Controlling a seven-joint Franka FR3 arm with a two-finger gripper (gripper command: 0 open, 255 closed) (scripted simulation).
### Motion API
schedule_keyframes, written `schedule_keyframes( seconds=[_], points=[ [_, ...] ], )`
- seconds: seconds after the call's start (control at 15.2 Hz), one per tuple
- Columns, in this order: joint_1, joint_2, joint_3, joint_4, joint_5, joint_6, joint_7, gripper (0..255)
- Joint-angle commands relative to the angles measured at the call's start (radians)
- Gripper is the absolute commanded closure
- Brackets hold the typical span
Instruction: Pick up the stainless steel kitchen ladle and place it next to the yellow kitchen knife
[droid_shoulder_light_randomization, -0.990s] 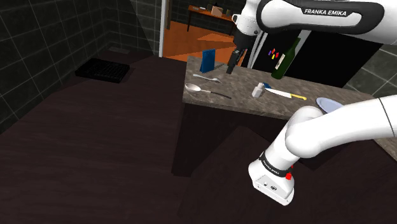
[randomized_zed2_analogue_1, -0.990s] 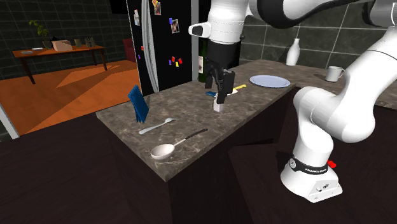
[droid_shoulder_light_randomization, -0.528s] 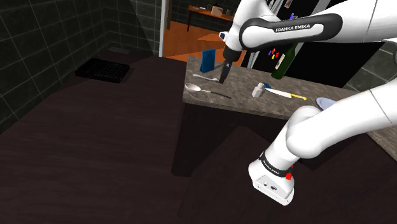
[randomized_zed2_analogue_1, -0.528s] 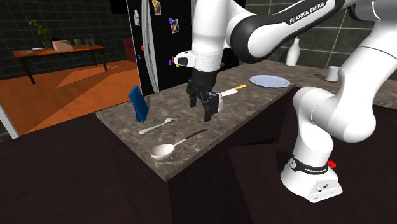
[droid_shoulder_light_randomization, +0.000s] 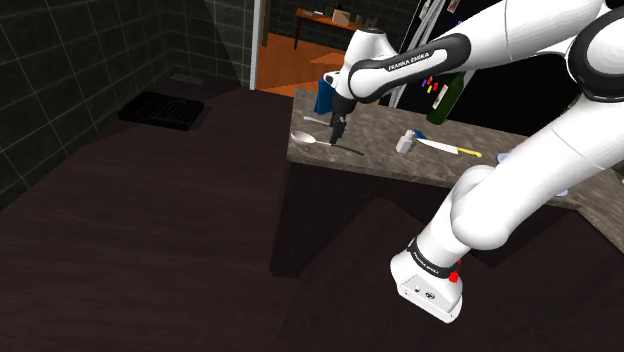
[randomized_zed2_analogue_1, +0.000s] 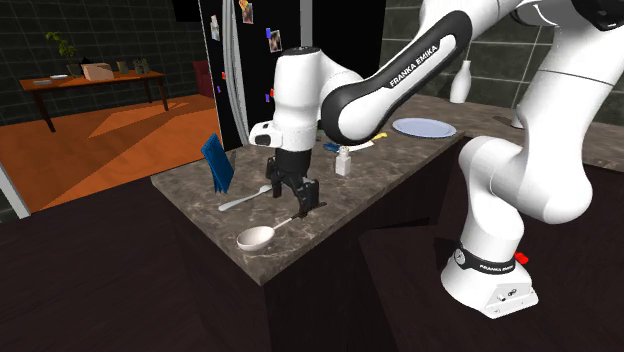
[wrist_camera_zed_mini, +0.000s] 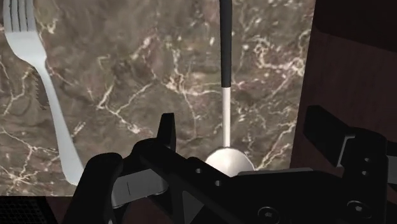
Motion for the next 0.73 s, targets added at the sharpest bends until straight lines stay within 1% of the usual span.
schedule_keyframes(
  seconds=[0.0, 0.4, 0.66],
  points=[
    [0.004, 0.034, -0.009, -0.006, 0.007, 0.042, -0.028, 0],
    [0.006, 0.109, -0.021, -0.031, 0.021, 0.142, -0.04, 0],
    [0.006, 0.109, -0.021, -0.031, 0.021, 0.142, -0.04, 0]
  ],
)
